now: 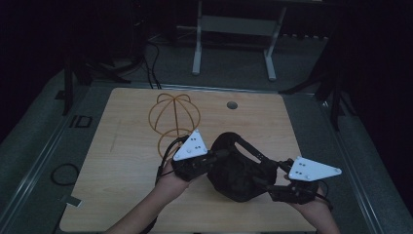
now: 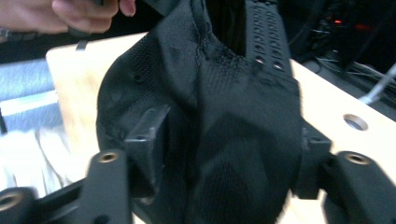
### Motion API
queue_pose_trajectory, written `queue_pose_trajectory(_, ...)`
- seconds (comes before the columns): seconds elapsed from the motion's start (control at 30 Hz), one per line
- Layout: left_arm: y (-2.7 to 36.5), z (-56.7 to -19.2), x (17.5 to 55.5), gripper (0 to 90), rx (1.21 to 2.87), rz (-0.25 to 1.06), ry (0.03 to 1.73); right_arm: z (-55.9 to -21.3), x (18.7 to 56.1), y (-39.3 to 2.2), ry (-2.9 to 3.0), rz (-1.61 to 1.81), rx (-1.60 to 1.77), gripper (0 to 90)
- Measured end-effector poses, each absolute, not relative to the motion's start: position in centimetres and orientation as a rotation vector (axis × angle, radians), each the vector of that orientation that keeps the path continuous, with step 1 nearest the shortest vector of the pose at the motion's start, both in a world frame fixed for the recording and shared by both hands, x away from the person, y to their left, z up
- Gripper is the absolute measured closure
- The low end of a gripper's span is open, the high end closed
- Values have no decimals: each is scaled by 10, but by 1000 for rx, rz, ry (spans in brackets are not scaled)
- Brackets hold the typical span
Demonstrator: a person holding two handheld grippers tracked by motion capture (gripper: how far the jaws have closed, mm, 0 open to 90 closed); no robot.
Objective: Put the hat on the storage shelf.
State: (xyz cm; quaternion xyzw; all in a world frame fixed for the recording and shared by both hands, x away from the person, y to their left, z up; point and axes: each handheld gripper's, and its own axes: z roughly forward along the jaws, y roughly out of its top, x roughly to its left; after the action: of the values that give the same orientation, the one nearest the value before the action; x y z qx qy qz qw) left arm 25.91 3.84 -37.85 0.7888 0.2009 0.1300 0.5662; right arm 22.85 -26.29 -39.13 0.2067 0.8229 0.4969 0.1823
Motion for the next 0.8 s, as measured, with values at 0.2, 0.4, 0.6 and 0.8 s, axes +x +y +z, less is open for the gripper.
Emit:
queue_pose_trajectory(0.2,30,-378,266,900,1830,330,525,-385,208,-279,2158,1406,756,316)
queue_pose_trajectory(0.4,17,-375,267,900,1778,373,610,-374,170,-255,2020,1561,856,312)
queue_pose_trajectory(0.6,7,-368,256,900,1720,441,619,-402,168,-212,1940,1461,962,267)
queue_pose_trajectory(0.8,-4,-369,245,900,1729,460,570,-412,183,-204,1797,1410,1045,199)
